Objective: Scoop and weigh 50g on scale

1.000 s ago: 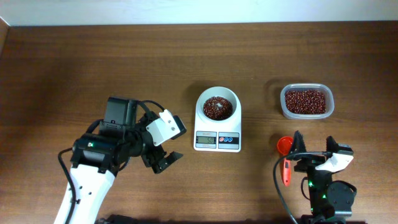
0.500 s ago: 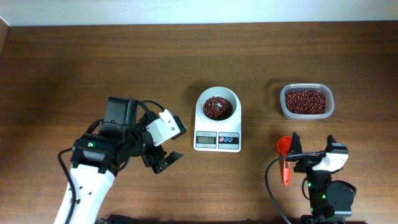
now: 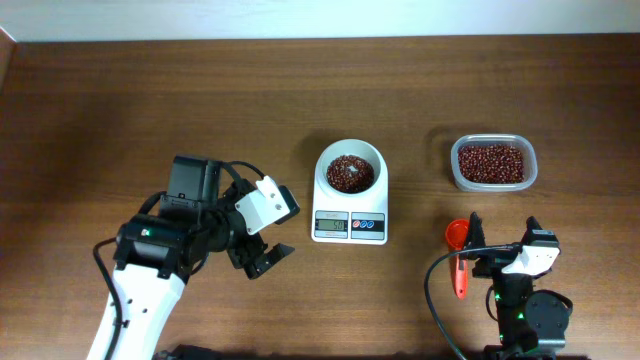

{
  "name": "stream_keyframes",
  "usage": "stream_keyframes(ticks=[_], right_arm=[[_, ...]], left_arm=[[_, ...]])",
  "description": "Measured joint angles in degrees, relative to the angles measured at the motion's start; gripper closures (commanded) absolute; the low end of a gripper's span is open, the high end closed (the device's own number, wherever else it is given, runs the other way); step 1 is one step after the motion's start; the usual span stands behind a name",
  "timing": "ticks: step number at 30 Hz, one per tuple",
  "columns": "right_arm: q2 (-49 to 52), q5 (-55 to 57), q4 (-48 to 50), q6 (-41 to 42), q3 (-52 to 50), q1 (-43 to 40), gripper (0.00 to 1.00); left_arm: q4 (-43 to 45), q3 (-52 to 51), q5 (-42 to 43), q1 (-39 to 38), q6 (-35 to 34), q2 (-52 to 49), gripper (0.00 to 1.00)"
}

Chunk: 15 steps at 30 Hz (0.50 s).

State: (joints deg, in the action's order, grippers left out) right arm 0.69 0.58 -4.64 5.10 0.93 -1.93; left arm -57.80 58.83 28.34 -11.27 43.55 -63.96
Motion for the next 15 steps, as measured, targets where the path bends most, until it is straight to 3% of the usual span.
stream_keyframes(ticks=[15], right_arm=[[0.0,0.0,0.0,-0.2,0.0,0.0,0.01]], left_arm=[[0.0,0.0,0.0,0.0,0.0,0.0,0.01]])
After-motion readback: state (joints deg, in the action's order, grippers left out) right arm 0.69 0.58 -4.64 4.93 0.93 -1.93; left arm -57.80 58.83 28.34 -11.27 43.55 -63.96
